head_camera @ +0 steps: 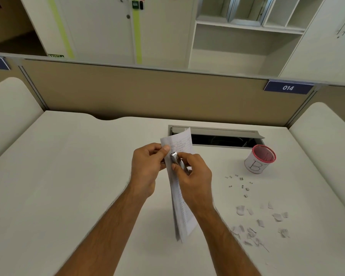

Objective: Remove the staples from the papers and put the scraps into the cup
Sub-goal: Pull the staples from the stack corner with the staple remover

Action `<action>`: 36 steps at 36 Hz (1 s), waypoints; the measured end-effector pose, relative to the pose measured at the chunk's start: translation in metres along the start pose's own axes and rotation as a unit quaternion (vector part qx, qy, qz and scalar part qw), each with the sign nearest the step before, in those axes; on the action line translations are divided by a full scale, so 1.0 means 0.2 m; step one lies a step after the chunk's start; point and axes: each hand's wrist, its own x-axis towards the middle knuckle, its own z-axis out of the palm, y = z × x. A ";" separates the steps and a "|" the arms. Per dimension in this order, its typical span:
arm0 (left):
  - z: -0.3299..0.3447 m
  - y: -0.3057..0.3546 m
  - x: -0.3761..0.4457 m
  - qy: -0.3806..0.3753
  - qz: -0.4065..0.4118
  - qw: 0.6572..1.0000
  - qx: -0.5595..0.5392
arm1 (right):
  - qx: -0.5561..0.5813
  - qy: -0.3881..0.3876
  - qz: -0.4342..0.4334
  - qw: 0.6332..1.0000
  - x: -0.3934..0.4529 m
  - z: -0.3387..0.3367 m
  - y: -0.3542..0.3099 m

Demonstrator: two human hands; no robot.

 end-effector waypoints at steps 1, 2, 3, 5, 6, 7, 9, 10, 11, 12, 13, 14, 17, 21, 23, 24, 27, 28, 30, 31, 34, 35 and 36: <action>0.00 0.00 0.00 -0.001 -0.001 1.000 0.000 | -0.002 0.000 -0.001 1.000 0.00 0.00 0.00; 0.00 0.00 0.00 -0.002 -0.002 1.000 -0.001 | -0.004 -0.001 -0.001 1.000 0.00 0.00 0.00; 0.00 0.00 0.00 -0.004 -0.003 1.000 -0.002 | -0.004 -0.002 0.000 1.000 0.00 0.00 0.00; 0.00 0.01 0.01 -0.006 -0.004 1.000 -0.001 | -0.007 -0.004 0.002 1.000 0.01 0.00 0.00; 0.00 0.01 0.01 -0.008 -0.004 1.000 0.000 | -0.009 -0.003 0.001 1.000 0.01 0.00 -0.01; 0.00 0.01 0.01 -0.010 -0.002 1.000 0.001 | -0.012 -0.003 -0.001 1.000 0.01 -0.01 -0.01; -0.01 0.01 0.01 -0.010 0.004 1.000 0.007 | -0.018 -0.004 -0.005 1.000 0.01 -0.01 -0.01; -0.01 0.01 0.01 -0.009 0.006 1.000 0.011 | -0.021 -0.004 -0.007 1.000 0.01 -0.01 -0.01; -0.01 0.01 0.01 -0.008 0.009 1.000 0.015 | -0.022 -0.005 -0.008 1.000 0.01 -0.01 -0.01; -0.01 0.01 0.01 -0.008 0.011 1.000 0.018 | -0.023 -0.004 -0.010 1.000 0.01 -0.01 -0.01; -0.01 0.01 0.01 -0.008 0.012 1.000 0.019 | -0.023 -0.004 -0.010 1.000 0.01 -0.01 -0.01; -0.01 0.00 0.01 -0.007 0.013 1.000 0.020 | -0.021 -0.004 -0.009 1.000 0.01 -0.01 -0.01; -0.01 0.00 0.01 -0.005 0.015 0.999 0.030 | 0.003 0.001 -0.003 1.000 0.00 0.00 -0.01; -0.01 -0.01 0.00 -0.013 0.011 0.999 0.045 | 0.065 0.017 0.004 0.998 -0.01 0.01 -0.03; -0.01 -0.02 -0.01 -0.014 0.019 0.999 0.045 | 0.064 0.019 0.001 0.998 0.01 0.00 -0.04; -0.01 -0.02 -0.02 -0.009 0.022 0.999 0.041 | 0.054 0.017 -0.006 0.998 0.02 0.00 -0.04; -0.01 -0.02 -0.01 0.007 0.020 1.000 0.019 | 0.032 0.013 -0.018 0.999 0.05 -0.02 -0.04; -0.01 -0.01 -0.01 0.009 0.020 1.000 0.011 | 0.031 0.013 -0.018 0.999 0.05 -0.02 -0.03; -0.01 0.00 0.00 0.010 0.020 1.000 0.001 | 0.028 0.012 -0.013 0.999 0.04 -0.02 -0.02; -0.01 0.01 0.01 0.010 0.021 1.000 0.000 | 0.027 0.011 -0.012 1.000 0.04 -0.02 -0.02; -0.02 0.02 0.02 0.006 0.025 1.000 -0.001 | 0.031 0.005 -0.015 0.999 0.02 -0.01 -0.02; -0.02 0.02 0.02 0.004 0.026 1.000 -0.002 | 0.031 0.004 -0.015 0.999 0.02 -0.01 -0.02; -0.02 0.02 0.02 0.002 0.027 1.000 -0.001 | 0.030 0.004 -0.016 0.999 0.01 -0.01 -0.02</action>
